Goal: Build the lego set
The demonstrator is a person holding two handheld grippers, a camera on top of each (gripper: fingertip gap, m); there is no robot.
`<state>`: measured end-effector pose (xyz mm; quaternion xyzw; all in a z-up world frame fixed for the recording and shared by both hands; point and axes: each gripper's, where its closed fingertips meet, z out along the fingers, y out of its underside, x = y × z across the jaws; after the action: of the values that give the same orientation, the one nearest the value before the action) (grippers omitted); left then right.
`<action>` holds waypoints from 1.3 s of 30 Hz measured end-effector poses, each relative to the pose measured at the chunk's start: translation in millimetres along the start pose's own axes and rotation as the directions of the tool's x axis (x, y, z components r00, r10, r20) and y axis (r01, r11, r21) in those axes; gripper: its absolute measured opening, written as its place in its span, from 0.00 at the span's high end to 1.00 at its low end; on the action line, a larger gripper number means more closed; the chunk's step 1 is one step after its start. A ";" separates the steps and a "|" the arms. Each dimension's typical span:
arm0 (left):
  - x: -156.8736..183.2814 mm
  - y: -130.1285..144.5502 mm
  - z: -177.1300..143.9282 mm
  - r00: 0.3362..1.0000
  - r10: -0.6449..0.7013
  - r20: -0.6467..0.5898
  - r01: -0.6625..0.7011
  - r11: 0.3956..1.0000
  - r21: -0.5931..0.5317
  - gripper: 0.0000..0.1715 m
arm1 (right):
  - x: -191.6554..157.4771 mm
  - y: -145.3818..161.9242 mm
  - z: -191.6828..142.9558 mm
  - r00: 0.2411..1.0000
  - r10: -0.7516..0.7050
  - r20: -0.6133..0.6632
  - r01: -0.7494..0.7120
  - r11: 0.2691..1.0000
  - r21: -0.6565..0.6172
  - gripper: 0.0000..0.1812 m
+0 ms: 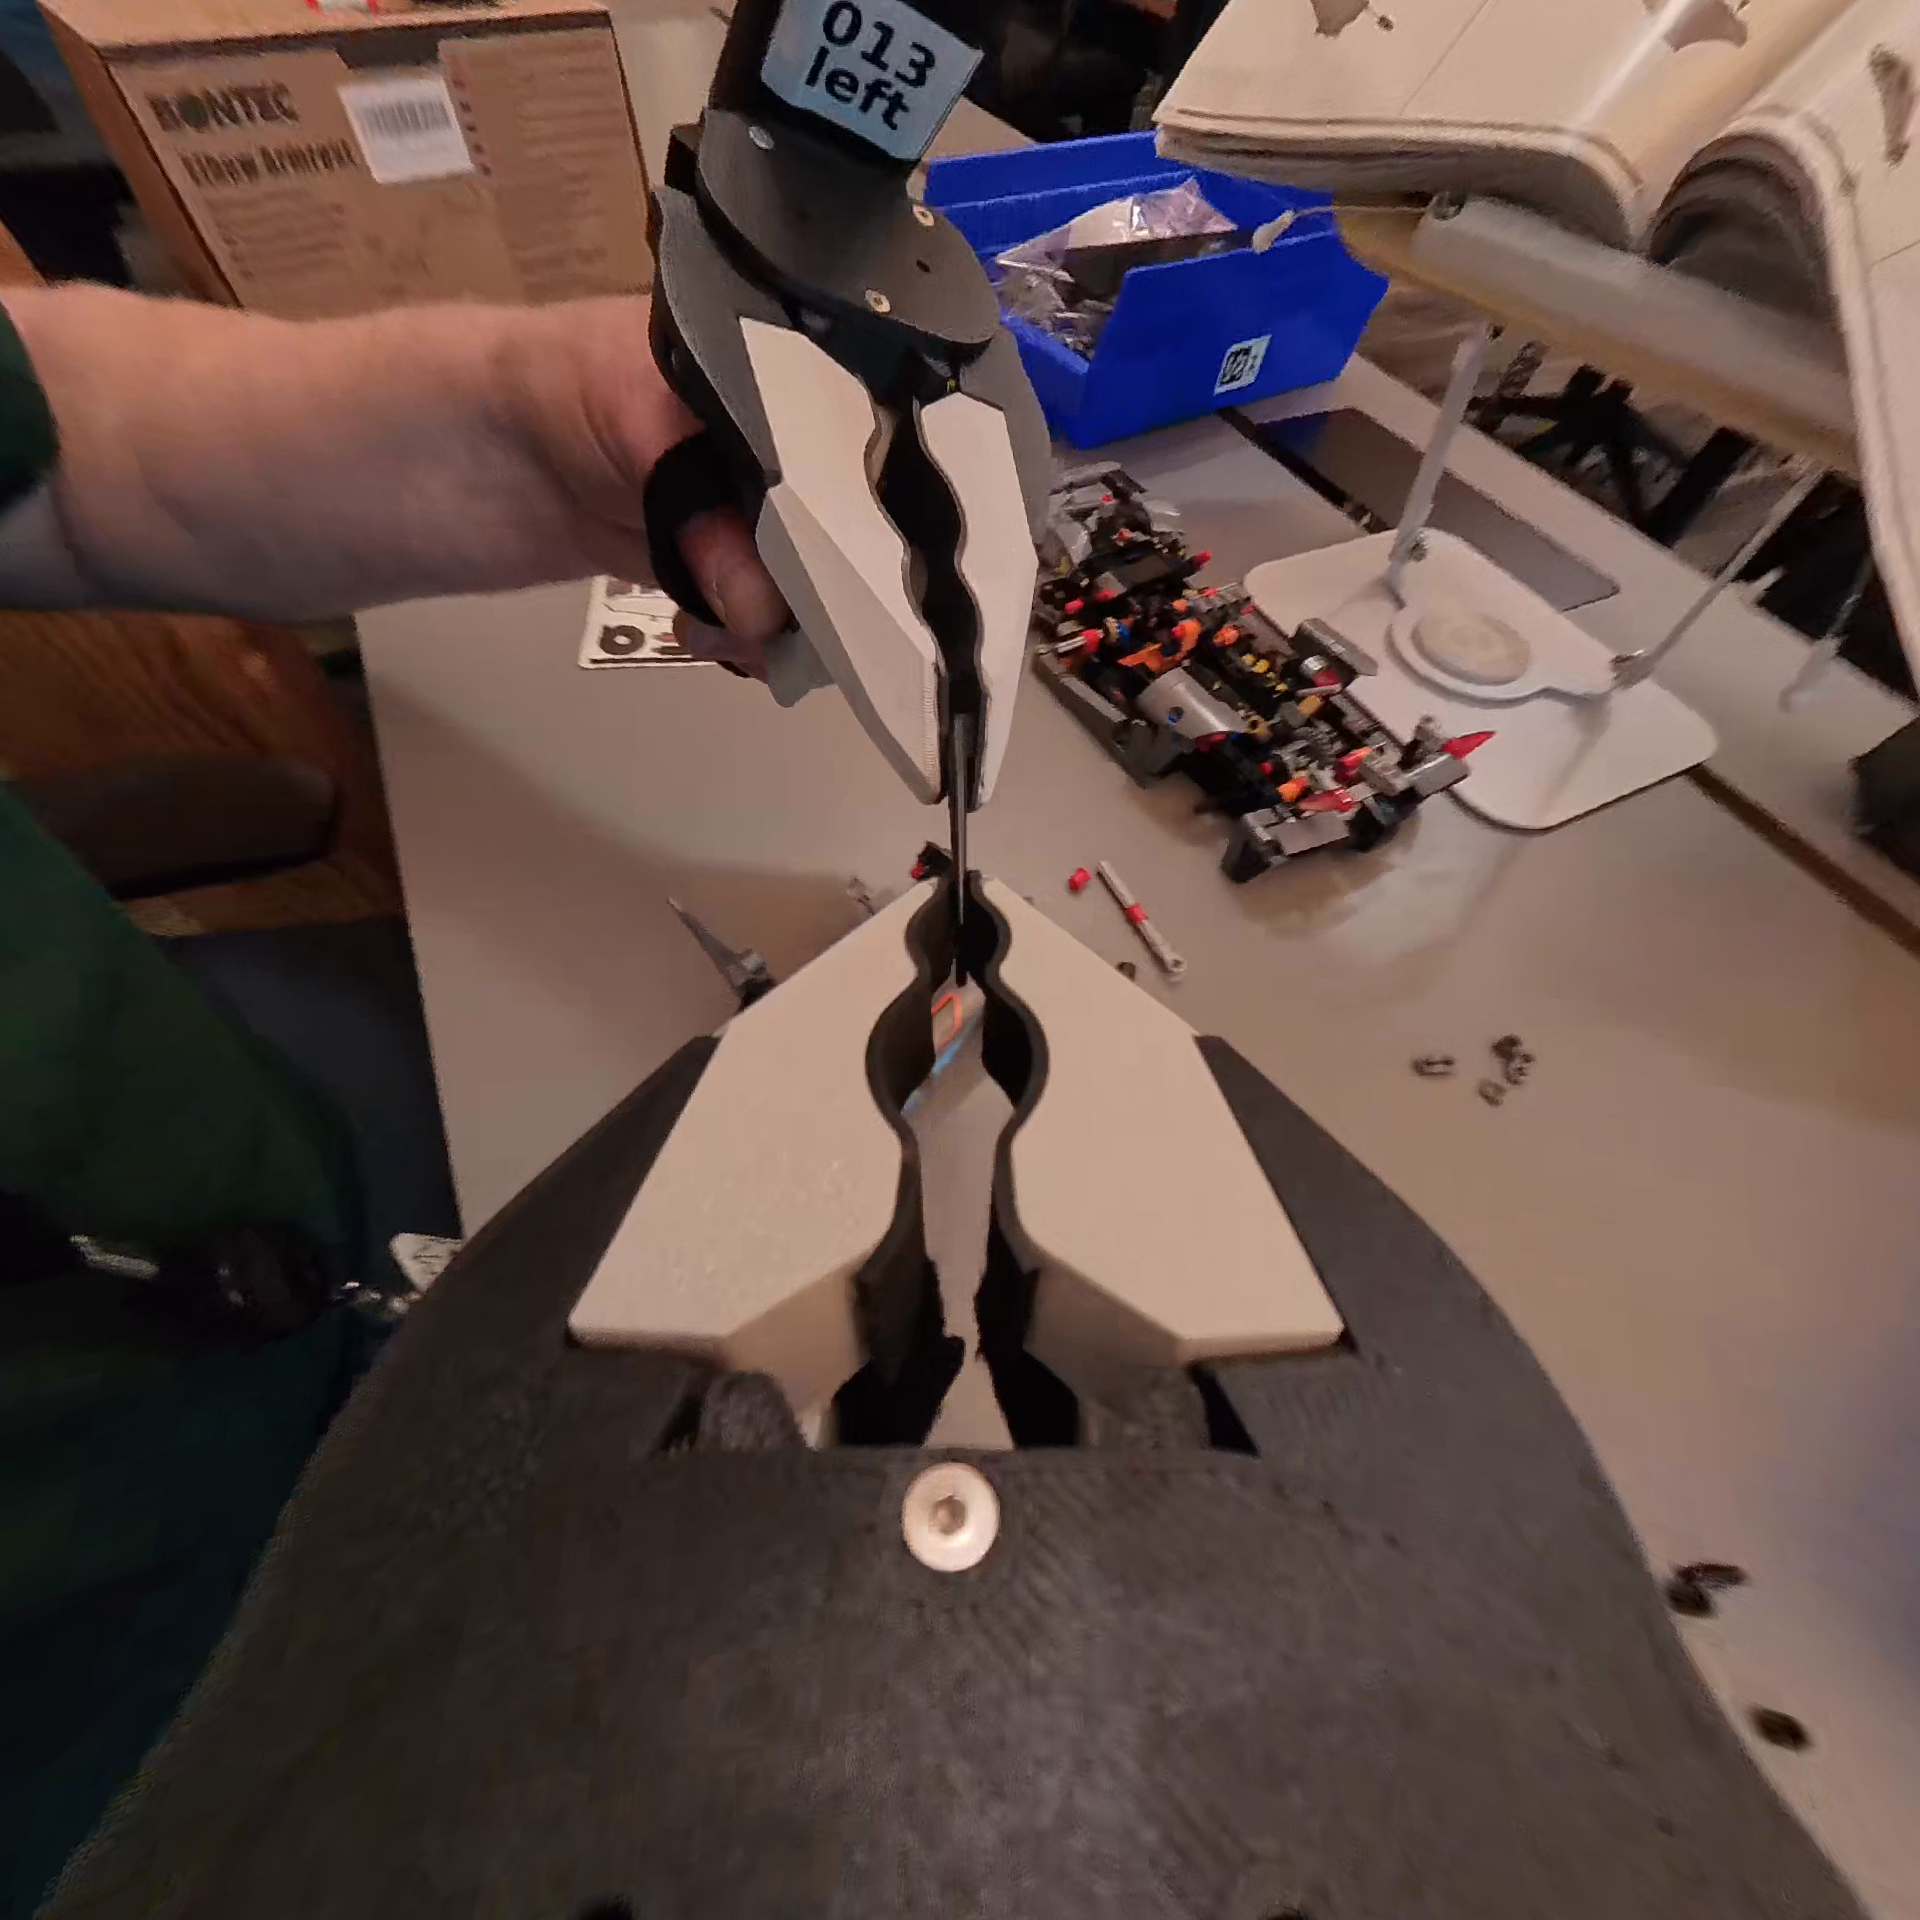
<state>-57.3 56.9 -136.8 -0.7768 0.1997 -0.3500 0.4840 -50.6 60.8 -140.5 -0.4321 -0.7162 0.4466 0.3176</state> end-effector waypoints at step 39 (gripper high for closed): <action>8.8 -18.7 -23.7 0.993 -0.075 -0.088 0.097 0.955 0.282 0.97 | -2.4 -41.0 4.0 0.930 0.294 0.221 -0.320 0.942 0.095 1.00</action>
<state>-69.4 45.2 -110.3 -0.6929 0.1315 -0.4250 0.5674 -66.6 47.9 -104.8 -0.4695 -0.6377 0.5782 0.1963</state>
